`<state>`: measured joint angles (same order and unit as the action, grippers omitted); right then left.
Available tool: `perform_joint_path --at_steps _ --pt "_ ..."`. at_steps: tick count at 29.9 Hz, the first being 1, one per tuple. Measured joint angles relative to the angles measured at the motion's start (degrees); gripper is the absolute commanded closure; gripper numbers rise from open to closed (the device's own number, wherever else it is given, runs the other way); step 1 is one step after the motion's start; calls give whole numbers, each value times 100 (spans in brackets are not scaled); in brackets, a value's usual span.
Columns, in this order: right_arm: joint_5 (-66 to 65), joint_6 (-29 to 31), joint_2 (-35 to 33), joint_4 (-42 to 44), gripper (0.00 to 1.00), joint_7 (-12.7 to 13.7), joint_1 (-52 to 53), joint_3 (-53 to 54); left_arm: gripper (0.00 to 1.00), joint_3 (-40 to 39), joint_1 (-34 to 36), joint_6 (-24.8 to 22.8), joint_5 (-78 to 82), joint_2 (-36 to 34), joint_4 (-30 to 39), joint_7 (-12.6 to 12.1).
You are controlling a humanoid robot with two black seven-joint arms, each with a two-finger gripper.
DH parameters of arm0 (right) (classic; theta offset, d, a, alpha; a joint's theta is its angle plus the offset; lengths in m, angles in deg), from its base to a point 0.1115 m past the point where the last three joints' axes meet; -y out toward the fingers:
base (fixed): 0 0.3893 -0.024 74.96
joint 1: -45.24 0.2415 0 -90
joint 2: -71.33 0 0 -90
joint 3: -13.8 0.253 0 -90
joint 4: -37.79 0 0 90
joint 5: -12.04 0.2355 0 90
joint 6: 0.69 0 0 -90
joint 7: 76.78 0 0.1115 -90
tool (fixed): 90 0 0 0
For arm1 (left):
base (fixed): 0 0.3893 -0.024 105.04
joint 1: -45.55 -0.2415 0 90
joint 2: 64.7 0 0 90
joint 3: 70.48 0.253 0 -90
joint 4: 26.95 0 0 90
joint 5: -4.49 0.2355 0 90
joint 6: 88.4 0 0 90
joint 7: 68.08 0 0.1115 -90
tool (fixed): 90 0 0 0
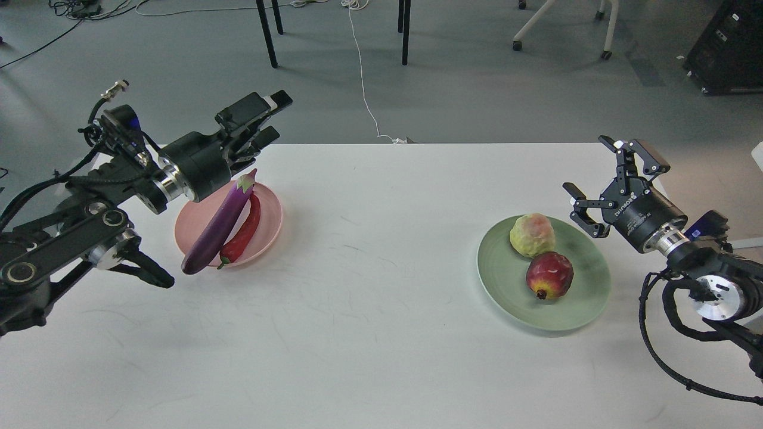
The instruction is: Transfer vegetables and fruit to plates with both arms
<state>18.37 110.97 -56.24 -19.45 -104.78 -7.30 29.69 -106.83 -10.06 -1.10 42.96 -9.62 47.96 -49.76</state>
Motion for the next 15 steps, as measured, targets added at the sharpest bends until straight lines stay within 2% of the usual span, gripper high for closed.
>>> perform_joint_path --at_steps 3,6,10,15 --pt "0 -41 17 -127 1 0 -31 -14 2 -1129 -824 221 -171 633 -22 -21" --pt "8 -196 0 -268 1 0 -43 -18 2 -2018 -1422 269 -172 1257 -121 -212" --pt "16 -371 -50 -485 1 0 -55 -38 2 -2388 -1761 223 -148 1660 -394 -393" --pt "24 -637 -176 -671 1 0 -88 -52 2 -2606 -2086 -210 20 1770 -475 -446"
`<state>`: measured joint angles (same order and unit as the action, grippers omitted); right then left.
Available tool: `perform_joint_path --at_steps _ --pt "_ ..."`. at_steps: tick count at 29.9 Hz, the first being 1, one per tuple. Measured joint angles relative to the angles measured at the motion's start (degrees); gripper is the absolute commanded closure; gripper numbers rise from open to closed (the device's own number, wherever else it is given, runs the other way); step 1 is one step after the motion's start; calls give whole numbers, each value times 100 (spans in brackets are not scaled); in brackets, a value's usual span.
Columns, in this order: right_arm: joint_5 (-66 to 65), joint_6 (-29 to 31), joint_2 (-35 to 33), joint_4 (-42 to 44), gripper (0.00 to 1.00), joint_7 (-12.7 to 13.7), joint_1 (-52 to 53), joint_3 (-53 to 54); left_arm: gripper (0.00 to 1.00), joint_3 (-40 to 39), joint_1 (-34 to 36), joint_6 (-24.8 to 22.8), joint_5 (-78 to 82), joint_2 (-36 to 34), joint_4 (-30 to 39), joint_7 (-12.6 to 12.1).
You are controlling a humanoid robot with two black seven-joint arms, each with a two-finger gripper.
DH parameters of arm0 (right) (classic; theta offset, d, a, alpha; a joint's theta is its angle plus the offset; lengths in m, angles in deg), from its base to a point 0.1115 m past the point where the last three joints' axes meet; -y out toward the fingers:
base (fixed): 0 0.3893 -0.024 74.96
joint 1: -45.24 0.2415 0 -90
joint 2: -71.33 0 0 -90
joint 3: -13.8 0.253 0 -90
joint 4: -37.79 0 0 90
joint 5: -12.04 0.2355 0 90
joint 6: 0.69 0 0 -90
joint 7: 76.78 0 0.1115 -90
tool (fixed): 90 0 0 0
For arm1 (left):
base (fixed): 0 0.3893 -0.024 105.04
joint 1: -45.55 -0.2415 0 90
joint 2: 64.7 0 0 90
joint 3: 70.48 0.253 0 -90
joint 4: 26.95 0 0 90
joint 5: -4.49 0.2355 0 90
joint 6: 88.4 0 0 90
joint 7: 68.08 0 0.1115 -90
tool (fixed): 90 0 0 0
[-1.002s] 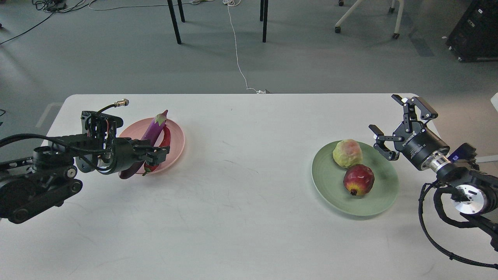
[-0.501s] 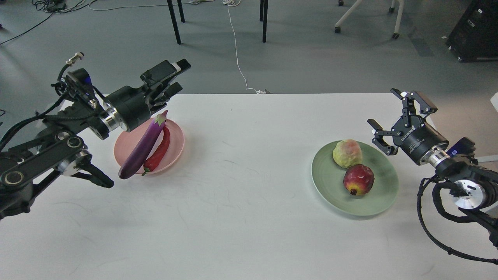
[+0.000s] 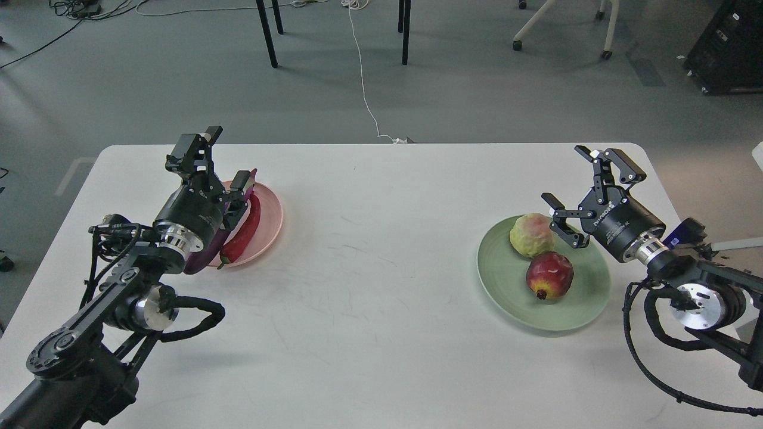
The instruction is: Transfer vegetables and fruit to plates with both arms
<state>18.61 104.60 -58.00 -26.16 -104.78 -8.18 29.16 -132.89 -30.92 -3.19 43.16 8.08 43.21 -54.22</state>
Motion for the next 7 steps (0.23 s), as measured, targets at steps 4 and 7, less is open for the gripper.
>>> perform_joint_path --at_steps 4,7 --pt "-3 -102 -7 -7 1 0 -21 76 2 -103 -103 -194 24 6 -2 -5" --pt "-4 -37 -15 -81 1 0 -31 125 2 -113 -112 -219 21 7 8 -6"
